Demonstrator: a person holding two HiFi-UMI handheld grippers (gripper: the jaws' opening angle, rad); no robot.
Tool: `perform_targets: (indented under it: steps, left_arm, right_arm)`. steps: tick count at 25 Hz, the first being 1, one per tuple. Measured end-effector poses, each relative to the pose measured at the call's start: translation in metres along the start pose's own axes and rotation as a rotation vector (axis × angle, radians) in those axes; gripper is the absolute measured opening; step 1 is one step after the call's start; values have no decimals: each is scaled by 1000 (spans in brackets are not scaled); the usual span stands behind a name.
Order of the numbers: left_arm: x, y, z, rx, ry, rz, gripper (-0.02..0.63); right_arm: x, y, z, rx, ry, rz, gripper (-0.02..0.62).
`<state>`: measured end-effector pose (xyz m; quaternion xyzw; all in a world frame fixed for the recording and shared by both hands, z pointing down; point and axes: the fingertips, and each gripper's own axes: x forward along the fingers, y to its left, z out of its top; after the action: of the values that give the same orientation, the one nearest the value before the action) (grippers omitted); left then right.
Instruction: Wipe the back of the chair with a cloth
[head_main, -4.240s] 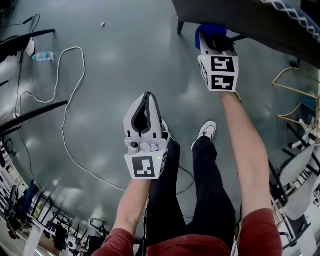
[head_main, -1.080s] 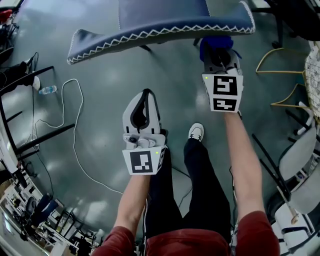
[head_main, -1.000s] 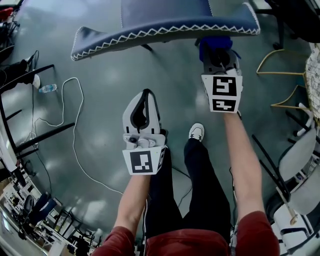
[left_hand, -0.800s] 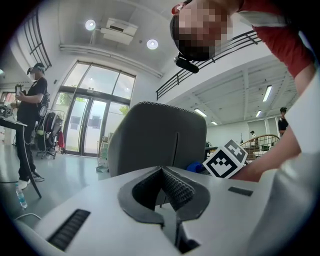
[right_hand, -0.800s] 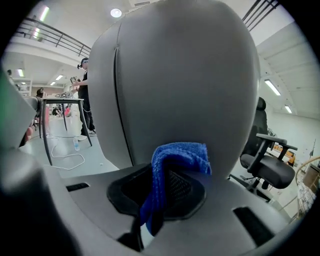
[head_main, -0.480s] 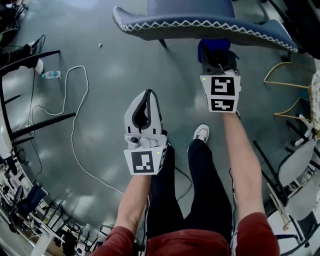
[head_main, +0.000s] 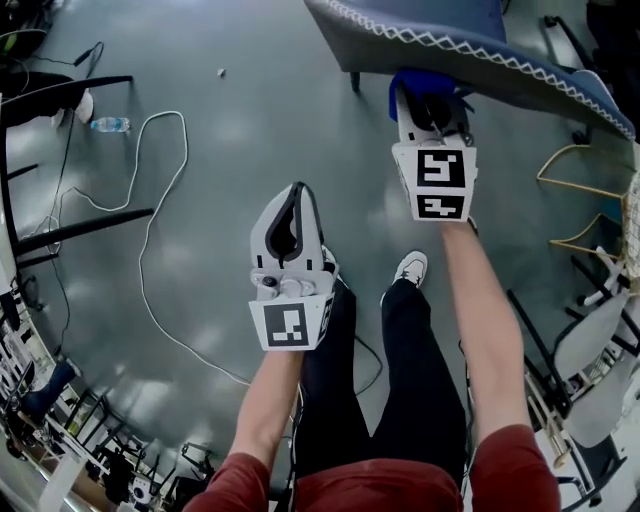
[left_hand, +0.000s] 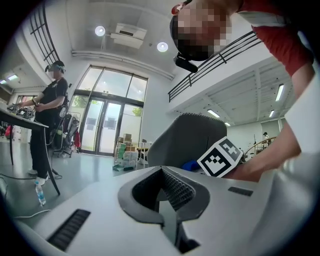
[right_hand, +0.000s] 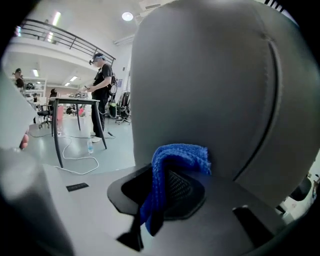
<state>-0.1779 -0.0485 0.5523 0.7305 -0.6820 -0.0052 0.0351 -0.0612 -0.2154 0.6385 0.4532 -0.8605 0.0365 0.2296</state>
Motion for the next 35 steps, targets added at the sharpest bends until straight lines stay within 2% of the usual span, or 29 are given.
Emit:
perform_targets:
  steps: [4,6,11,17,23,30,35]
  left_arm:
    - [-12,20,-1,10,-2,10,14]
    - [-18,27,-3,34,1,8,14]
    - [-33,51,-3,45,8,27,14]
    - [-35,74,0,0,-1,65,14]
    - [-22,57,10,-4,-4,25,14]
    - [-6,35,23,-12,14,-20,14]
    - [4,-16,36,-11,26,-69,14]
  right_arm:
    - [17,36,5,-25,23,38,60]
    - [22,47,16,-27,1,45,60]
    - [25,55,13,35,16,16,60]
    - [33,65,13,53,33,12,60]
    - [19,64,15,77,30,13,60]
    - [-33,52,22,137,-29,-19,60]
    - [-92,14,26,122,-74,-48,60]
